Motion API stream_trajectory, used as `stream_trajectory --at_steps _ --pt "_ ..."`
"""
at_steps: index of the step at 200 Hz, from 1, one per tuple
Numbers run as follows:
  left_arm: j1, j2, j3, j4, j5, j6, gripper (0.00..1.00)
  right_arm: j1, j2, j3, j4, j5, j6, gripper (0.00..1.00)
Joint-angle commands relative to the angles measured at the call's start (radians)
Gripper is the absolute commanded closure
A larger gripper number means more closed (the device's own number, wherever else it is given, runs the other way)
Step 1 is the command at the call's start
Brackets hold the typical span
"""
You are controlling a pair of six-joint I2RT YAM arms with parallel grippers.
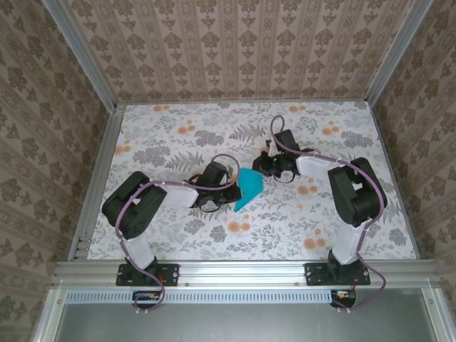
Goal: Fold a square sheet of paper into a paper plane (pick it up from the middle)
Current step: Fourth fold the wing at the center of the table.
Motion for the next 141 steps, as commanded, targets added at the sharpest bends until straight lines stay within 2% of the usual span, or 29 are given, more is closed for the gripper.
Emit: stream_trajectory --at_steps 1,32,88,111,141 --pt "-0.013 0.018 -0.025 -0.159 -0.023 0.003 0.97 0.037 0.026 -0.032 0.039 -0.05 0.053 0.9" --pt "-0.013 0.017 -0.022 -0.153 -0.027 -0.002 0.97 0.051 0.071 -0.045 0.07 -0.068 0.071 0.91" --pt "-0.009 -0.019 0.009 -0.169 -0.021 0.016 0.95 0.049 0.128 -0.044 0.005 -0.036 0.024 0.92" --pt "-0.001 -0.066 0.035 -0.184 -0.009 0.038 0.91 0.045 0.149 -0.026 -0.028 -0.024 -0.011 0.91" --pt "0.013 -0.131 0.056 -0.199 0.002 0.067 0.81 0.032 0.184 0.01 -0.036 -0.041 -0.063 0.92"
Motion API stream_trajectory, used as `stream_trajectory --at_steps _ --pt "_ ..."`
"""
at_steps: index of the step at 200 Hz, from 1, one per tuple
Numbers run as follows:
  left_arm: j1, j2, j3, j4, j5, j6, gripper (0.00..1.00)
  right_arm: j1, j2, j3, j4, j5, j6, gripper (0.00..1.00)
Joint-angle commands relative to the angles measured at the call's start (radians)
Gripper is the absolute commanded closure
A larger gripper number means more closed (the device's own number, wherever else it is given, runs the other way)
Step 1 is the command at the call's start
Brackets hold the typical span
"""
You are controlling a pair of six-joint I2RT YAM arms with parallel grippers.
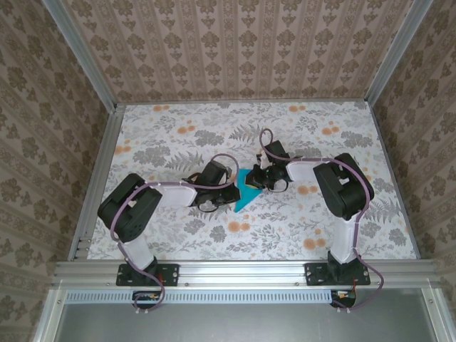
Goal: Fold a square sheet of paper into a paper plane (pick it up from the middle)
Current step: Fourth fold the wing at the center of the table.
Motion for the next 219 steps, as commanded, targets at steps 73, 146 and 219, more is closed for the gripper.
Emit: stream_trajectory --at_steps 73,146,219 --pt "0.043 -0.005 0.067 0.014 0.108 0.033 0.78 -0.032 0.131 0.129 -0.075 -0.074 -0.188 0.91" --pt "0.045 0.055 0.106 -0.003 0.134 0.046 0.78 -0.032 0.154 0.165 -0.124 -0.064 -0.21 0.91" --pt "0.034 0.09 0.093 -0.017 0.128 0.033 0.78 -0.033 0.165 0.188 -0.153 -0.048 -0.217 0.91"
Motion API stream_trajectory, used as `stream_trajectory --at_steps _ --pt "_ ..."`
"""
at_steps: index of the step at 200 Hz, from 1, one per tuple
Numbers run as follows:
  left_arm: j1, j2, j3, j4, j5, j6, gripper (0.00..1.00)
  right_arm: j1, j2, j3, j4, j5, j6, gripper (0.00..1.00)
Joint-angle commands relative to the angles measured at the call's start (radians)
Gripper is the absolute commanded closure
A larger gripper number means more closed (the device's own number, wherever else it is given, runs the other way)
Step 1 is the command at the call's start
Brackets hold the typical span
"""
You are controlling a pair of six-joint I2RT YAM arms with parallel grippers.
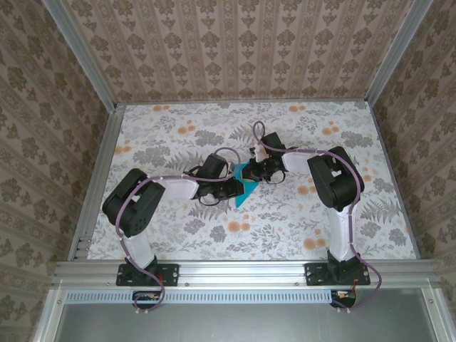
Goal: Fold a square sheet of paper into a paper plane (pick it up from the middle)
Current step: Fourth fold the wing at the center of the table.
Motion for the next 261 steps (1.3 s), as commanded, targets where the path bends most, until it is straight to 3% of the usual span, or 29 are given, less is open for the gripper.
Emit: stream_trajectory --at_steps 1,261 --pt "-0.007 0.016 0.007 -0.011 0.012 0.009 0.78 -0.005 0.045 0.011 -0.057 0.051 -0.022 0.91" --pt "-0.121 -0.013 -0.123 -0.035 -0.049 -0.04 0.83 -0.005 0.079 0.052 -0.142 0.129 0.004 0.91"
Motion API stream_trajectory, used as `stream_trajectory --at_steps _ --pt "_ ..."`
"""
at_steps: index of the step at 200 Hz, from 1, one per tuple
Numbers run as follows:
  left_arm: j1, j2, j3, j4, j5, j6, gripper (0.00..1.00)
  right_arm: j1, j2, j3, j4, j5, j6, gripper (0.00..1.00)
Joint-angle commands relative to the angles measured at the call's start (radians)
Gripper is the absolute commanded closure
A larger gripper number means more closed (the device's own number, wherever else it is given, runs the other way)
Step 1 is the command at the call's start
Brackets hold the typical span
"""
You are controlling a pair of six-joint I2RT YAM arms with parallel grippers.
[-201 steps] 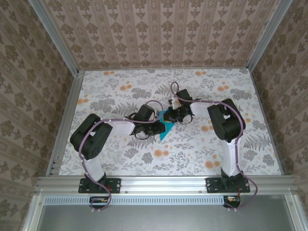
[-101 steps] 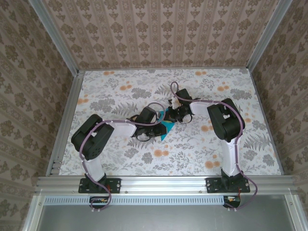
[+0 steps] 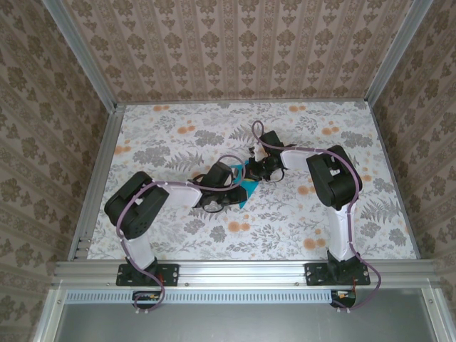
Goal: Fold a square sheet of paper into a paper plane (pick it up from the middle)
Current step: Fourth fold the wing at the center of the table.
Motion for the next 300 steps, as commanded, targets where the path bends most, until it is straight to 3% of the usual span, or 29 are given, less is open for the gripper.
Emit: stream_trajectory --at_steps 1,84,211,300 --pt "-0.036 -0.006 -0.051 -0.136 0.045 -0.02 0.83 -0.005 0.057 0.0 -0.062 0.122 0.003 0.91" --pt "-0.069 -0.044 -0.074 -0.157 0.032 -0.024 0.93 -0.005 0.06 0.007 -0.071 0.126 0.005 0.92" --pt "-0.092 -0.1 -0.108 -0.166 0.014 -0.037 0.93 -0.005 0.066 0.026 -0.09 0.142 0.012 0.92" --pt "-0.073 -0.224 -0.097 -0.198 -0.021 -0.012 0.93 -0.004 0.039 0.041 -0.072 0.144 0.025 0.92"
